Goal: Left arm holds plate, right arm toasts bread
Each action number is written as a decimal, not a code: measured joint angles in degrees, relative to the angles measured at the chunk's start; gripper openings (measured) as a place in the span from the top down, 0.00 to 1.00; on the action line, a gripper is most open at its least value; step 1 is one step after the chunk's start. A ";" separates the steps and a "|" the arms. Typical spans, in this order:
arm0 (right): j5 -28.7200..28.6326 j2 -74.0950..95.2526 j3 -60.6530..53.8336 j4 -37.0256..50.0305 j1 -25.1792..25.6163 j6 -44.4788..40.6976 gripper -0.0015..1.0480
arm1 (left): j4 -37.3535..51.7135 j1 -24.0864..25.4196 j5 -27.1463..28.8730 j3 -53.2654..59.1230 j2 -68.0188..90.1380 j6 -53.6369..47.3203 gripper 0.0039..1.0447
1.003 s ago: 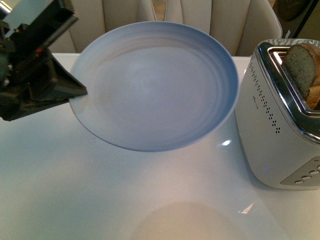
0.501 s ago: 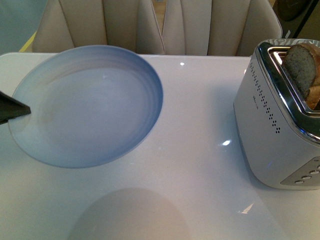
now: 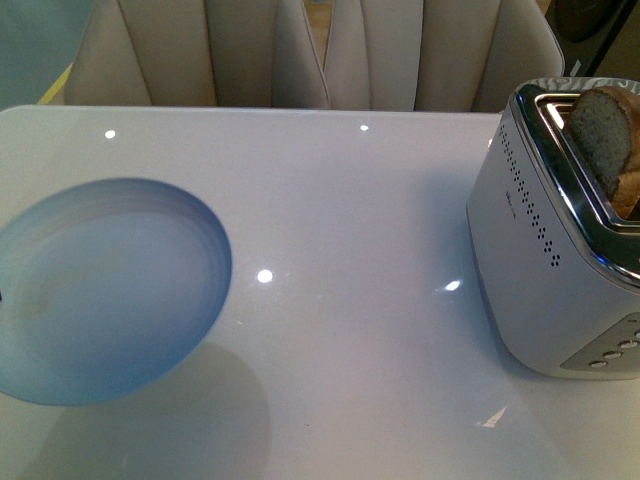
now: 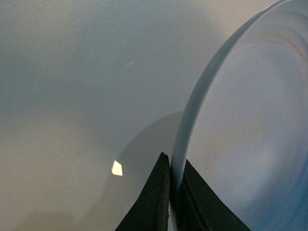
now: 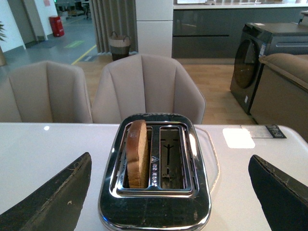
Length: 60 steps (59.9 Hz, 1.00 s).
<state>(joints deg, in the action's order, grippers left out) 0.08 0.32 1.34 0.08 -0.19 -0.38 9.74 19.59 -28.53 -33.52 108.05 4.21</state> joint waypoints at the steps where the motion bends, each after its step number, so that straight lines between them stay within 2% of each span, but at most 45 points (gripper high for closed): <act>1: 0.00 0.02 0.00 0.00 0.00 0.00 0.08 | 0.15 0.17 -0.02 -0.02 0.33 -0.31 0.97; 21: 0.00 0.00 0.00 0.00 0.00 -0.02 0.08 | 3.45 5.25 -0.90 -6.67 15.76 -6.38 0.97; 42: 0.02 0.00 0.00 0.00 0.00 0.00 0.08 | 3.37 9.05 -3.04 -14.75 24.00 -8.92 0.97; 60: 0.00 0.00 0.00 0.00 0.00 0.00 0.08 | 2.99 10.25 -3.87 -16.55 25.77 -9.53 0.97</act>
<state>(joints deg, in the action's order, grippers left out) 0.08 0.32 1.34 0.08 -0.19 -0.38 12.73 29.85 -32.40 -50.06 133.82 -5.32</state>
